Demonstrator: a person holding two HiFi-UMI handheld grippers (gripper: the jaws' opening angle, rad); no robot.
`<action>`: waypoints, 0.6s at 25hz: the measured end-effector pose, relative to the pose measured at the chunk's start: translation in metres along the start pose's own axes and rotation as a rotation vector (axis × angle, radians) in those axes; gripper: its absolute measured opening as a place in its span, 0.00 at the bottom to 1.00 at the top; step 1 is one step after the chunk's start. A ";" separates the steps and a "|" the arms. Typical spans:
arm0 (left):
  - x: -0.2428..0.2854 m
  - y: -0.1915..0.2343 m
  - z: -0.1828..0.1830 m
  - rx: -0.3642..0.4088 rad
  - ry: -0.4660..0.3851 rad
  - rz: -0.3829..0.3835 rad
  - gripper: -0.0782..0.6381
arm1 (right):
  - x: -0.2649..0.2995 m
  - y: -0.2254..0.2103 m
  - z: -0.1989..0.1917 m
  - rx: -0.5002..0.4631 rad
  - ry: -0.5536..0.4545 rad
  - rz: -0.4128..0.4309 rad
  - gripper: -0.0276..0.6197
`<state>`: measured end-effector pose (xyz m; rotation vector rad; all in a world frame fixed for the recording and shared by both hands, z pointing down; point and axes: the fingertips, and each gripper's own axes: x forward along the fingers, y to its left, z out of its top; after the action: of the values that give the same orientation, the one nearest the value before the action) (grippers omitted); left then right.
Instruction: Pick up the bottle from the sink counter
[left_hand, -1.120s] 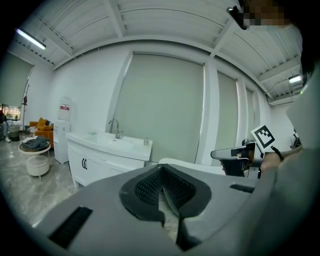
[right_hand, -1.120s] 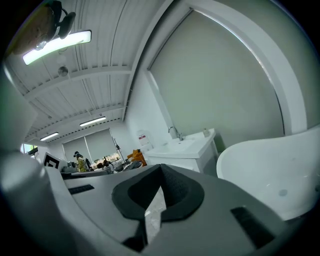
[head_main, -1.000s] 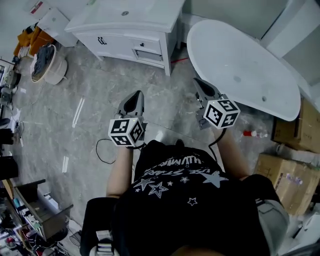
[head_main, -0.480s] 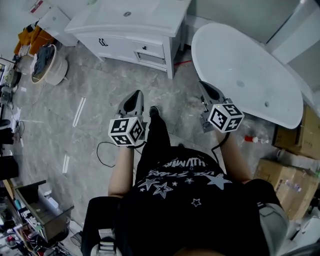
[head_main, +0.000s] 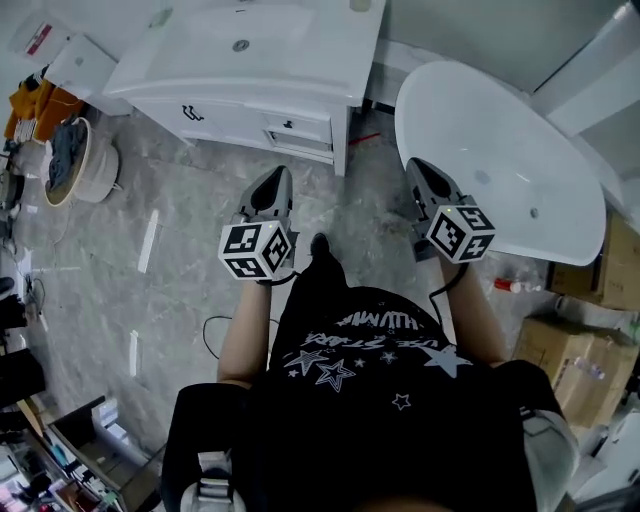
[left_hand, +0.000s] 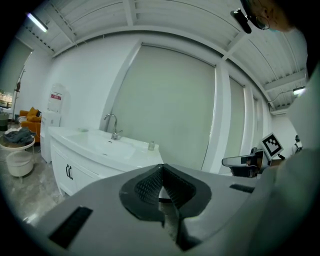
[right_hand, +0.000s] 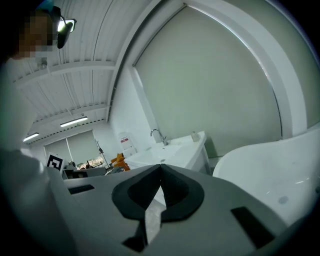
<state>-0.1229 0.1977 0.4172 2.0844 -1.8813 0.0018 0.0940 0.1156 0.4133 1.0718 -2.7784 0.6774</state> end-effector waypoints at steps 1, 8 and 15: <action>0.012 0.011 0.006 -0.004 0.006 -0.014 0.12 | 0.013 -0.001 0.006 0.000 -0.002 -0.014 0.05; 0.084 0.069 0.045 -0.004 0.025 -0.095 0.12 | 0.091 -0.006 0.048 0.002 -0.041 -0.083 0.05; 0.132 0.093 0.060 0.012 0.052 -0.180 0.12 | 0.150 -0.008 0.067 0.018 -0.053 -0.117 0.05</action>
<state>-0.2095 0.0489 0.4120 2.2321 -1.6621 0.0249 -0.0081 -0.0109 0.3911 1.2623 -2.7313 0.6706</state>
